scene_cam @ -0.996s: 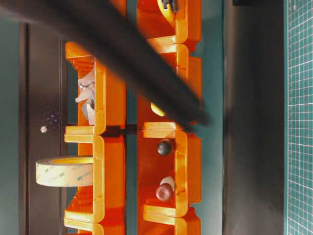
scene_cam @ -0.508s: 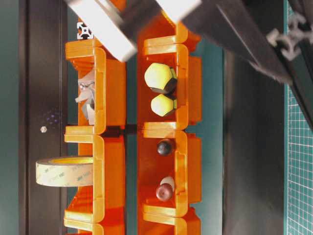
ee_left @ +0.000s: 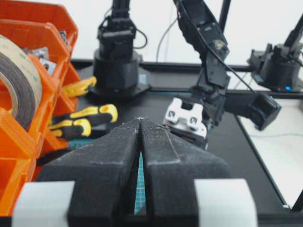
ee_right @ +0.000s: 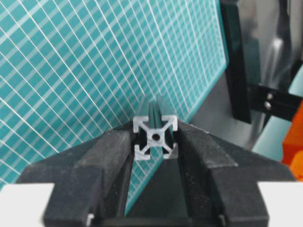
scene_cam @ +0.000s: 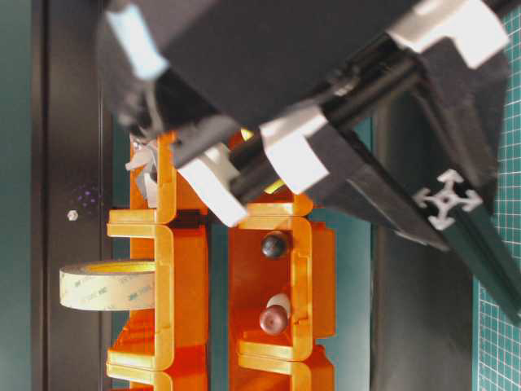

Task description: Pick frame from container rack with right arm.

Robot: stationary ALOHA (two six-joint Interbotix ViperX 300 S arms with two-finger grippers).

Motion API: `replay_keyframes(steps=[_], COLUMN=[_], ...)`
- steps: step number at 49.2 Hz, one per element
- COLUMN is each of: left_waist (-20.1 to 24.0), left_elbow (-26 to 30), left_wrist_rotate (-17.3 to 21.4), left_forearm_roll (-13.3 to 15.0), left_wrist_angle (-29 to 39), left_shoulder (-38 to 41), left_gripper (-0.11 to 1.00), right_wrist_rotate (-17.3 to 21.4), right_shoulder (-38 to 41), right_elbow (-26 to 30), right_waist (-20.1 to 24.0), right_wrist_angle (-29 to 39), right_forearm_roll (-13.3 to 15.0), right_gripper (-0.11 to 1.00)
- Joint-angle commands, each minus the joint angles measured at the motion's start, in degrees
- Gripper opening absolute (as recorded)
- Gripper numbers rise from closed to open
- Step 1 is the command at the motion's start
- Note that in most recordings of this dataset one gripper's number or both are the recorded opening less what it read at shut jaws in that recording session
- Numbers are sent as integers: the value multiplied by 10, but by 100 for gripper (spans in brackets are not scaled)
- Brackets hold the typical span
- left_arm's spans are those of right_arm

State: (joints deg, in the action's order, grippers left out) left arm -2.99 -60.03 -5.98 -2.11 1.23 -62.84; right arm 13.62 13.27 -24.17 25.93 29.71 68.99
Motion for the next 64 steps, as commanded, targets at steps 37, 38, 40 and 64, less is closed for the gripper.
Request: replay_keyframes(steps=[37,38,40,64], left_waist=[4,4,4,10], left_elbow=[3,3,2,3], left_wrist_rotate=[-2,-2,-2,-2], left_forearm_roll=[-2,-2,-2,-2], left_wrist_angle=[-1,-1,0,15], left_shoulder=[4,4,4,1], left_gripper=[0,0,0,0], right_wrist_rotate=[71,71,71,71], right_shoulder=[32,33,33,33], right_elbow=[18,18,18,-3], right_waist=[3,3,3,3], right_wrist_angle=[-50,-53,-56,-89], right_forearm_roll=[-38,-40,-47,-219], right_gripper=[44,50,60,85])
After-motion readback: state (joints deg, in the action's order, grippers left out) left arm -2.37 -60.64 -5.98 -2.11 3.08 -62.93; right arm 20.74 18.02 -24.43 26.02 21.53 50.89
